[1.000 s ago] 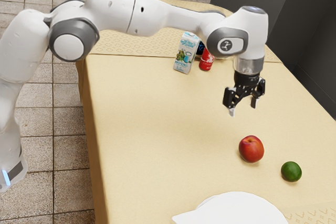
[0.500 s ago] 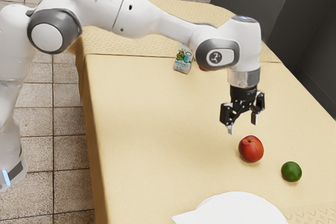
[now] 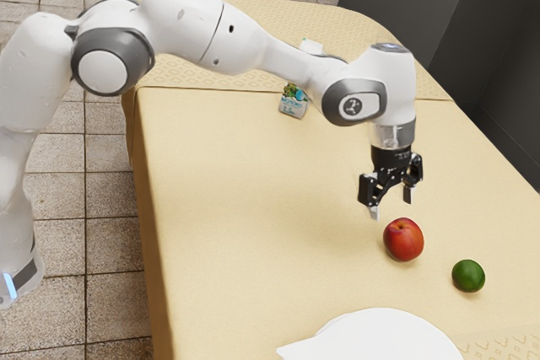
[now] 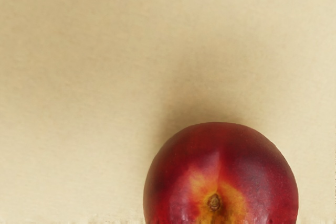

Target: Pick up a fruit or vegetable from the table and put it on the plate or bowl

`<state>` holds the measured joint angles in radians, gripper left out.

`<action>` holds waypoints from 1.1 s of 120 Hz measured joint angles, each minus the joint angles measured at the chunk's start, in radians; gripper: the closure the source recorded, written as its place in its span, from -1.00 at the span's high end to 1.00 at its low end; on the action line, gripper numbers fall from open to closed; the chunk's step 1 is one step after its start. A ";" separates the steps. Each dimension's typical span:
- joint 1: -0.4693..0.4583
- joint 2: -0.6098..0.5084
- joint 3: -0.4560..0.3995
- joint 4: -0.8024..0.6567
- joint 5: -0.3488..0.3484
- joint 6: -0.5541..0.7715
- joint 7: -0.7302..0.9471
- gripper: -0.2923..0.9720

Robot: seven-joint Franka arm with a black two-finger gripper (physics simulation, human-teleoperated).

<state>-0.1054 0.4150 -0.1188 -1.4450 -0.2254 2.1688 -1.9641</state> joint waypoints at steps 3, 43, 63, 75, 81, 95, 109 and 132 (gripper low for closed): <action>-0.001 0.005 -0.002 0.002 0.000 0.004 0.002 0.53; -0.002 0.094 -0.017 0.073 0.001 0.046 0.023 0.53; -0.001 0.129 -0.017 0.107 0.001 0.061 0.031 0.53; -0.001 0.134 -0.017 0.107 0.000 0.067 0.034 0.53; -0.001 0.139 -0.017 0.107 -0.001 0.069 0.035 0.53; 0.001 0.147 -0.017 0.108 -0.003 0.073 0.038 0.53; 0.008 0.155 -0.017 0.108 -0.003 0.077 0.041 0.53; 0.003 0.159 -0.018 0.110 -0.004 0.083 0.043 0.53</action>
<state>-0.1021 0.5744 -0.1364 -1.3353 -0.2291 2.2516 -1.9206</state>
